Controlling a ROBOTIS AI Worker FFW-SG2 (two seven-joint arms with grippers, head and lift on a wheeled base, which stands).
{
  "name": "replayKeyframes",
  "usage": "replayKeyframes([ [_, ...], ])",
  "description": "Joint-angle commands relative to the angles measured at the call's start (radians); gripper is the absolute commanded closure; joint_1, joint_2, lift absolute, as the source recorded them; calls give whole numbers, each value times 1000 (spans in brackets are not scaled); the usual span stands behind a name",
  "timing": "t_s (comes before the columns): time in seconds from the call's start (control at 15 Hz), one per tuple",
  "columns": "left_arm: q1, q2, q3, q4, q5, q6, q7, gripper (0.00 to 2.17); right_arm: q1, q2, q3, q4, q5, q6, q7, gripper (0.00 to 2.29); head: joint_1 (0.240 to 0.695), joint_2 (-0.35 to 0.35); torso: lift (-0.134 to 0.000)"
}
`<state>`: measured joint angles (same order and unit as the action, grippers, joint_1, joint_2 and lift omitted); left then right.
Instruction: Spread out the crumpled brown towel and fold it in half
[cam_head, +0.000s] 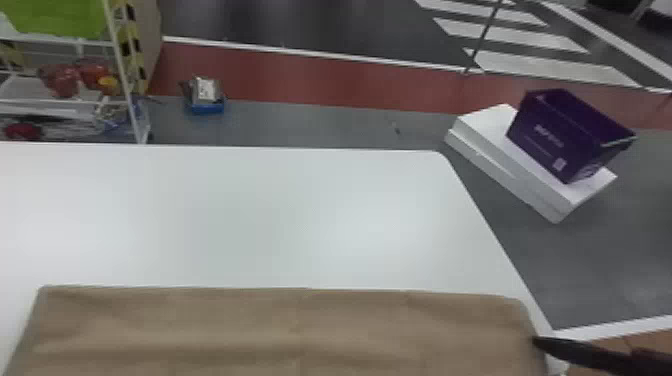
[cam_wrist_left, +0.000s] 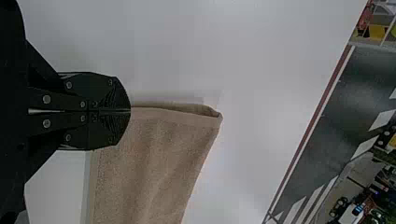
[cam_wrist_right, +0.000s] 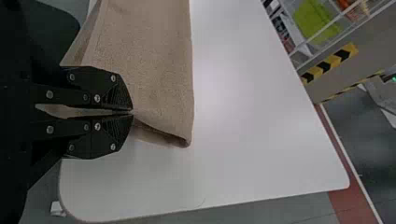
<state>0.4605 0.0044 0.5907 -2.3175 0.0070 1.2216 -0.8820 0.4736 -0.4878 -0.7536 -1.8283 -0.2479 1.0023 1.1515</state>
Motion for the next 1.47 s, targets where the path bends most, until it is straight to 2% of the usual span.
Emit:
replayKeyframes([
  [0.0,0,0,0,-5,-1,2,-2,2051,-9,-5,43,12,47,-21,-16,751,695,-283,-123],
  [0.13,1,0,0,-17,-2,26,-2,2051,-16,-2,28,1,41,-21,-16,198,695,-291,-123],
  [0.2,1,-1,1,-22,-4,29,-2,2051,-21,0,8,1,19,-27,-18,39,695,-290,-123],
  [0.33,4,-4,8,-31,-2,33,-3,2051,-36,28,-35,-20,-8,-34,-41,43,695,-293,-123],
  [0.4,4,-6,12,-36,1,33,-3,2051,-36,52,-58,-43,-10,-73,-78,43,695,-295,-123],
  [0.47,4,-7,17,-40,7,33,-3,2051,-36,78,-93,-52,-50,-147,-108,43,695,-299,-123],
  [0.6,6,-7,15,-51,11,33,-3,2051,-47,84,-128,-52,-139,-178,-108,97,695,-319,-123],
  [0.67,6,-7,9,-52,11,33,-3,2051,-55,91,-124,-57,-146,-162,-93,464,695,-320,-123],
  [0.73,6,-7,4,-52,10,33,0,2051,-55,92,-113,-75,-140,-159,-88,1018,695,-318,-123],
  [0.8,6,-7,1,-52,10,33,1,2051,-55,92,-92,-83,-125,-141,-72,1787,695,-312,-123],
  [0.87,6,-7,0,-52,10,33,3,2051,-52,92,-61,-89,-102,-144,-62,1997,695,-305,-123],
  [1.07,4,-7,6,-56,17,17,-2,2051,-53,104,11,-85,-47,-159,-64,2010,695,-256,-123],
  [1.2,10,-7,18,-68,60,14,-2,2051,-53,114,53,-85,-24,-162,-70,2010,695,-223,-123],
  [1.4,12,-7,-5,-66,73,-10,1,2051,-58,123,94,-88,15,-169,-88,2010,695,-199,-123],
])
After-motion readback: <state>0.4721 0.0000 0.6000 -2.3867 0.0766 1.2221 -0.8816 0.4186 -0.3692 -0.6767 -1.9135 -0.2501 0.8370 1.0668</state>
